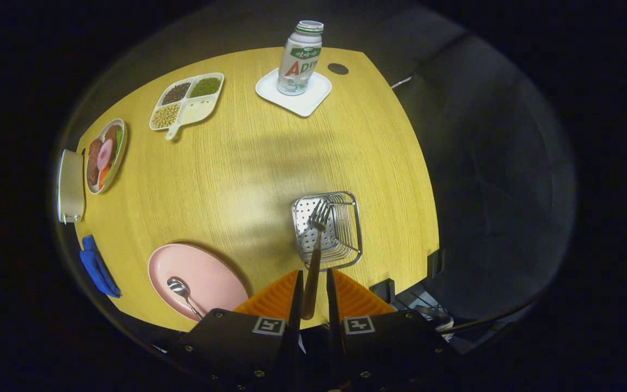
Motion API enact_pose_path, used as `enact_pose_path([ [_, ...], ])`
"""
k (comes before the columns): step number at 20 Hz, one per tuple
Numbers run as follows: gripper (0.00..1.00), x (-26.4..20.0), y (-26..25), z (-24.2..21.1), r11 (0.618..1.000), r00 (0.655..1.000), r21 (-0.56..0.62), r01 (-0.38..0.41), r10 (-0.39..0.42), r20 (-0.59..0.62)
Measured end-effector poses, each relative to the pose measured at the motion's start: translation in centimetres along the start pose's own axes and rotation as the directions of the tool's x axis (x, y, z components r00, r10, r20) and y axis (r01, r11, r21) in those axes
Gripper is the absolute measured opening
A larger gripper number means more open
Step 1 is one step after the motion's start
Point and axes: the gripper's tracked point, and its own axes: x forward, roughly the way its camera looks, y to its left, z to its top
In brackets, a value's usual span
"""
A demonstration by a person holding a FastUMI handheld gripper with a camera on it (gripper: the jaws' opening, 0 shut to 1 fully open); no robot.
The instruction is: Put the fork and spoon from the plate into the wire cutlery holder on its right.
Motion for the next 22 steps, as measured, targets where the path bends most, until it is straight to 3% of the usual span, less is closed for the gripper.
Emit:
enact_pose_path([
  [7,0.25,-4.0,3.8,-1.9,0.999,0.989,-0.047,0.001,0.006,0.147],
  [14,0.25,-6.8,9.6,-4.7,0.988,0.940,-0.154,0.013,0.041,0.339],
  [22,0.25,-5.5,17.0,-12.8,0.945,0.930,-0.328,-0.010,0.130,0.344],
])
